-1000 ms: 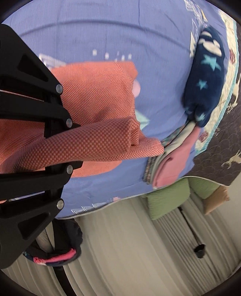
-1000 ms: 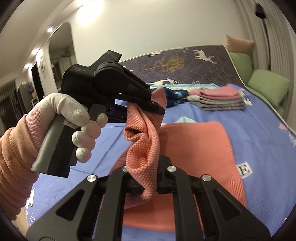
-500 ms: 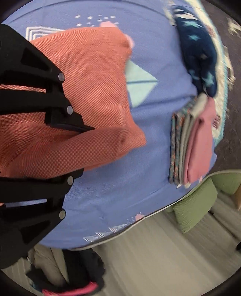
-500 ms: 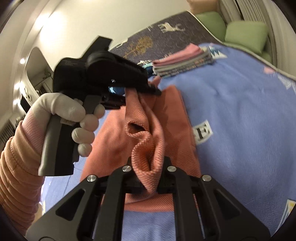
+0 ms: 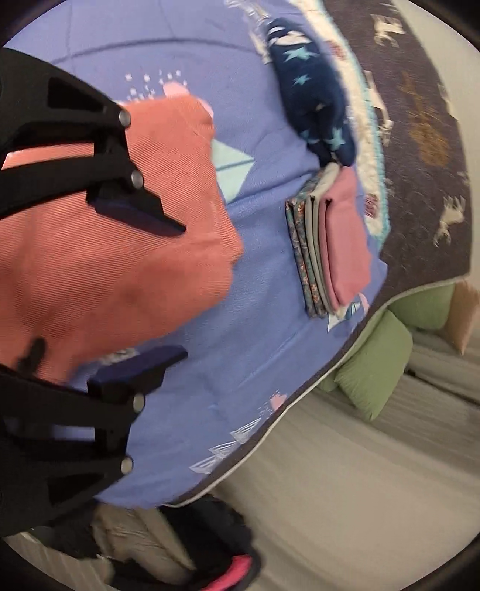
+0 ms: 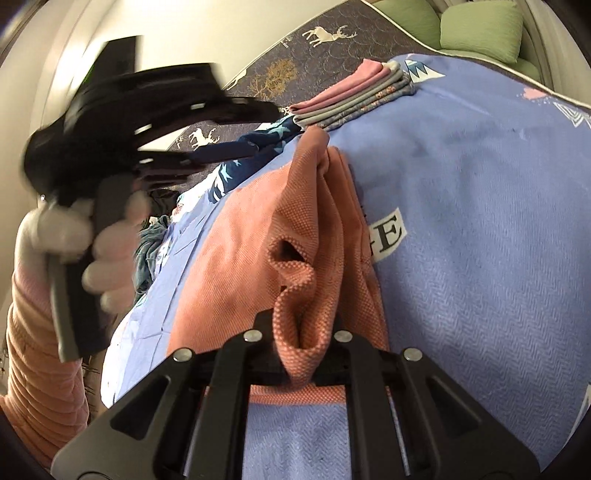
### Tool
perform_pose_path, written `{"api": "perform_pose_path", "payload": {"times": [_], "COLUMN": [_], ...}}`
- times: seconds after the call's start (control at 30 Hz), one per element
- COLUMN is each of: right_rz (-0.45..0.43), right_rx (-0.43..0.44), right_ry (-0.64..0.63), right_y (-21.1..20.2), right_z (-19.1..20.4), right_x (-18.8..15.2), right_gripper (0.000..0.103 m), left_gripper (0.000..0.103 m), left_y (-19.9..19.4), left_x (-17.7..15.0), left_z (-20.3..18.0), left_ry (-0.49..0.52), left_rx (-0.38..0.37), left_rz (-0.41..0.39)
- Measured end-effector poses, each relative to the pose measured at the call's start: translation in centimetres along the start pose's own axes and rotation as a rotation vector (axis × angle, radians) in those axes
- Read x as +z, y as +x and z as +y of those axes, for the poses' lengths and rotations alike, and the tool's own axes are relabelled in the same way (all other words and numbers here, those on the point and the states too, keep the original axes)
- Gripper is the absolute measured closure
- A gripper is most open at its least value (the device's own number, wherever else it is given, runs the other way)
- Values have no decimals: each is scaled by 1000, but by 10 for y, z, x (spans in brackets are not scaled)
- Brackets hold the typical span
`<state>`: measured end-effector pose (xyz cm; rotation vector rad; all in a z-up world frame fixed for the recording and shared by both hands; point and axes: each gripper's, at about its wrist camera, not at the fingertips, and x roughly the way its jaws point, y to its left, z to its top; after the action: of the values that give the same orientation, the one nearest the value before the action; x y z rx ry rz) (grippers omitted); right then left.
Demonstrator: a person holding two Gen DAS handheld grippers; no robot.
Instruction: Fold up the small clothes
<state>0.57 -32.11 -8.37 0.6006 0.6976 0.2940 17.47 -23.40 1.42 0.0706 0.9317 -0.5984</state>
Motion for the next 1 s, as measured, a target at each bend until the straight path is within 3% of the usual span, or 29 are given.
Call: {"api": "perform_pose_path", "payload": {"times": [0.27, 0.5, 0.67, 0.83, 0.93, 1.0], "right_rz": [36, 34, 31, 12, -7, -21], "right_rx": [41, 10, 0, 29, 50, 48], "right_ry": [74, 46, 41, 59, 67, 63], "right_y": [5, 5, -3, -13, -19, -23], "right_z": [-16, -8, 1, 10, 16, 19], "right_x": [7, 9, 7, 15, 23, 25], "right_gripper": [92, 92, 92, 92, 93, 93], "left_gripper": [39, 39, 38, 36, 35, 35], "left_y": [-44, -63, -60, -59, -54, -51], "left_x": [-109, -176, -189, -195, -193, -191], "left_z": [-5, 27, 39, 17, 14, 23], "left_ry": [270, 160, 90, 144, 159, 106], "left_rx": [158, 183, 188, 144, 227, 284], "left_rz": [-9, 36, 26, -2, -20, -14]}}
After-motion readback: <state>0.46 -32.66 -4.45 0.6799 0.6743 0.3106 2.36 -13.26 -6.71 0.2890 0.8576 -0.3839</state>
